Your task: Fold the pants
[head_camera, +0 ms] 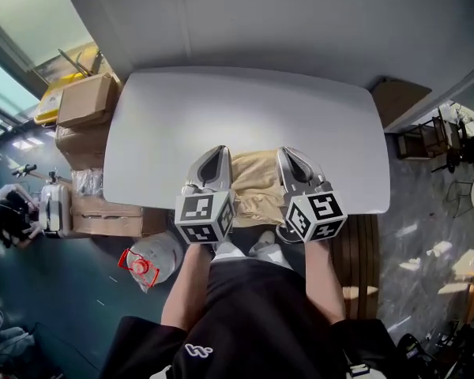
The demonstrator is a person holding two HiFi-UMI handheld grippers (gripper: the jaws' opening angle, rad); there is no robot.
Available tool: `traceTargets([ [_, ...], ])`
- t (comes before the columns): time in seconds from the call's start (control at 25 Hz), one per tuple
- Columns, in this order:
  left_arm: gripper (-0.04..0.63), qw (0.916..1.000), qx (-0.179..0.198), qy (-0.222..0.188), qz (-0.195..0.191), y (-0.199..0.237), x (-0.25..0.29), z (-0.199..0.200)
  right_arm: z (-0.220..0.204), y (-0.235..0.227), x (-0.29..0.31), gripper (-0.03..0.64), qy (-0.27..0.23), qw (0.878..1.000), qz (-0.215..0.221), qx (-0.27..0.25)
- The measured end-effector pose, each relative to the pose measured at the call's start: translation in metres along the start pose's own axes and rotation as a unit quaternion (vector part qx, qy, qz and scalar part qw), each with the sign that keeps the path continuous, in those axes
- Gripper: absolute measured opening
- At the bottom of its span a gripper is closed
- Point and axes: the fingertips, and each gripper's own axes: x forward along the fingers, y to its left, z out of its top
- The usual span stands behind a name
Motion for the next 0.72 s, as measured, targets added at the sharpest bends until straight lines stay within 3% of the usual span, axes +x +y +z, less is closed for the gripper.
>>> traceTargets([
  [0.16,0.006,0.9981,0.03,-0.055,-0.001,-0.018,-0.009,0.038,0.041,-0.004,-0.02,0.003,-0.07,0.997,-0.022,-0.032],
  [0.32,0.006,0.9907,0.076,-0.113,-0.004,-0.042,-0.016,0.072,0.078,-0.014,-0.045,0.003,-0.133,0.986,-0.067,-0.073],
  [0.48,0.006,0.9871,0.092,-0.13,-0.013,-0.059,-0.014,0.085,0.095,-0.023,-0.057,0.002,-0.16,0.982,-0.07,-0.078],
  [0.72,0.006,0.9863,0.098,-0.132,-0.009,-0.063,-0.008,0.086,0.098,-0.035,-0.06,0.002,-0.161,0.981,-0.076,-0.075],
])
